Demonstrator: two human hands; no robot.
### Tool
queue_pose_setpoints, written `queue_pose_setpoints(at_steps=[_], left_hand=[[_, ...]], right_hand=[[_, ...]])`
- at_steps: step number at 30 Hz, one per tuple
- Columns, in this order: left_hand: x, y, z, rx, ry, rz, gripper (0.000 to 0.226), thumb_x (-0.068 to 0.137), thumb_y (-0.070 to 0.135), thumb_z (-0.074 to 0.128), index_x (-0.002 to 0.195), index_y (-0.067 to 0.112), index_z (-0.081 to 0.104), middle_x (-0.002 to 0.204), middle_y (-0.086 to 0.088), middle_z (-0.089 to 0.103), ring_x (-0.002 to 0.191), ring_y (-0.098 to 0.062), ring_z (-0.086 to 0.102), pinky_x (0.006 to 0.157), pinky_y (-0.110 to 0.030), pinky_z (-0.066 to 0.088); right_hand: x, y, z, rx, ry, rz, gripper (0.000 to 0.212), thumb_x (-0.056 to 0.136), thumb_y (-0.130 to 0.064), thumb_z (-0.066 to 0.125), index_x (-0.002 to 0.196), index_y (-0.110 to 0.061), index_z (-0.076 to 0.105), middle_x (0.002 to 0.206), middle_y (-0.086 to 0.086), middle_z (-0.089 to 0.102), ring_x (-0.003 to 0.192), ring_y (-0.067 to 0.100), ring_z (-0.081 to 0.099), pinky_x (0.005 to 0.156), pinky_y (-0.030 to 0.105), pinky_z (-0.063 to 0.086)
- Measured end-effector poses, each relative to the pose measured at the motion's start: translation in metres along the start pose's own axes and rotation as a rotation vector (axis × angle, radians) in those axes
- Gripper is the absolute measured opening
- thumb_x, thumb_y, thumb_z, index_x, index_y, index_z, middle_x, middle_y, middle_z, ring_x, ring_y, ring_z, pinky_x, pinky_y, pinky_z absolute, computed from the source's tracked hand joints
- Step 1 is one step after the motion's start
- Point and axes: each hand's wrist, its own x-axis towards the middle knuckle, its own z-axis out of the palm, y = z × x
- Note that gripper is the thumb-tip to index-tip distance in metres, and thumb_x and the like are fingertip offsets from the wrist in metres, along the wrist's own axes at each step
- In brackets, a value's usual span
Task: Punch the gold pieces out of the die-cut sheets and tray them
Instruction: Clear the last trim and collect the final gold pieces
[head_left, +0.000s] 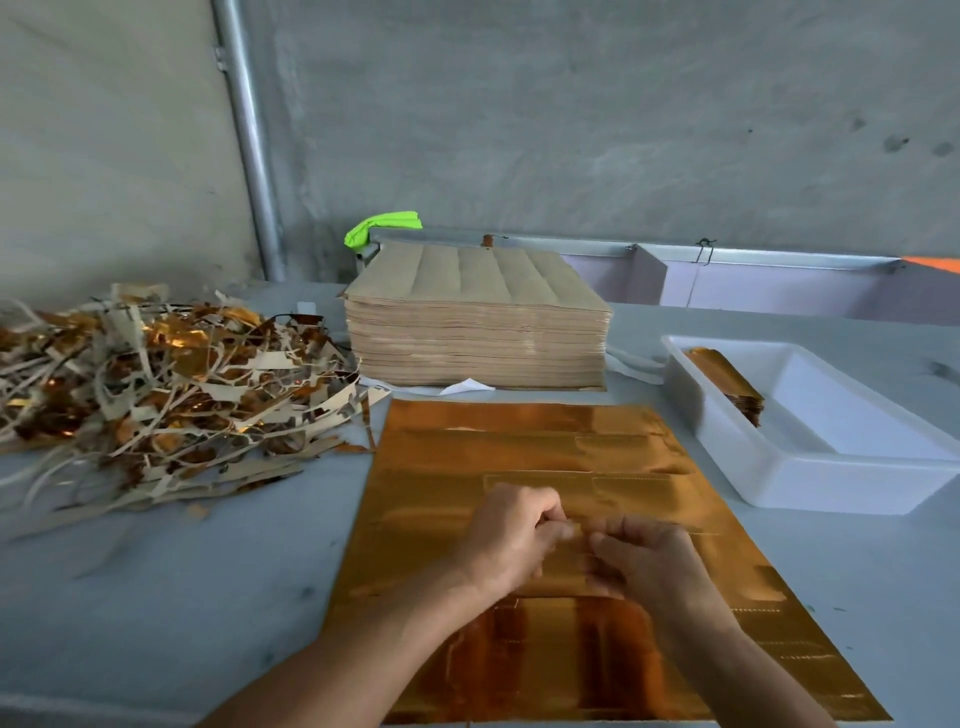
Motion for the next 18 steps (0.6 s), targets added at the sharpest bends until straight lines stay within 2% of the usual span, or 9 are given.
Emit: queue_pose_setpoints(at_steps=[3, 6, 11, 14, 16, 18], left_hand=[[-0.002, -0.018, -0.013, 0.126, 0.017, -0.032, 0.018, 0.095, 0.028, 0.055, 0.083, 0.015, 0.059, 0.062, 0.011, 0.051, 0.049, -0.001, 0.049, 0.051, -0.018, 0.044], [0.0, -0.036, -0.032, 0.169, 0.06, -0.101, 0.027, 0.096, 0.028, 0.052, 0.074, 0.013, 0.053, 0.06, 0.006, 0.047, 0.05, -0.005, 0.045, 0.054, -0.019, 0.044], [0.019, -0.062, -0.09, 0.179, 0.277, -0.375, 0.022, 0.097, 0.021, 0.051, 0.08, 0.013, 0.061, 0.062, 0.004, 0.053, 0.046, -0.005, 0.047, 0.043, -0.013, 0.037], [0.038, -0.074, -0.139, 0.181, 0.438, -0.49, 0.017, 0.096, 0.017, 0.054, 0.09, 0.007, 0.067, 0.065, 0.0, 0.058, 0.049, -0.009, 0.052, 0.045, -0.019, 0.038], [0.05, -0.085, -0.176, 0.176, 0.551, -0.556, 0.016, 0.095, 0.013, 0.055, 0.097, 0.003, 0.067, 0.076, -0.007, 0.065, 0.054, -0.014, 0.056, 0.049, -0.023, 0.042], [0.059, -0.103, -0.215, 0.073, 0.661, -0.639, 0.024, 0.097, 0.014, 0.051, 0.114, 0.0, 0.061, 0.103, -0.019, 0.066, 0.075, -0.024, 0.063, 0.065, -0.032, 0.053]], right_hand=[[0.002, 0.004, 0.006, -0.03, 0.006, 0.026, 0.011, 0.09, -0.002, 0.06, 0.087, -0.005, 0.07, 0.071, 0.007, 0.072, 0.067, 0.018, 0.066, 0.055, 0.028, 0.052], [0.0, 0.009, 0.004, -0.059, 0.016, 0.038, 0.013, 0.091, -0.002, 0.058, 0.087, -0.004, 0.07, 0.076, 0.01, 0.073, 0.072, 0.022, 0.066, 0.059, 0.03, 0.05], [-0.006, 0.011, 0.001, -0.12, -0.009, 0.008, 0.013, 0.091, -0.004, 0.058, 0.086, -0.006, 0.07, 0.076, 0.007, 0.073, 0.072, 0.019, 0.067, 0.059, 0.027, 0.051], [-0.008, 0.01, 0.0, -0.113, -0.027, -0.003, 0.014, 0.091, -0.005, 0.058, 0.085, -0.006, 0.07, 0.079, 0.009, 0.072, 0.073, 0.019, 0.066, 0.061, 0.027, 0.052], [-0.008, 0.01, 0.0, -0.111, -0.021, -0.007, 0.013, 0.091, -0.004, 0.058, 0.086, -0.007, 0.07, 0.079, 0.009, 0.072, 0.073, 0.019, 0.066, 0.061, 0.026, 0.052], [-0.008, 0.011, 0.001, -0.109, -0.012, -0.004, 0.013, 0.091, -0.004, 0.058, 0.086, -0.007, 0.07, 0.079, 0.008, 0.072, 0.072, 0.018, 0.066, 0.06, 0.025, 0.051]])
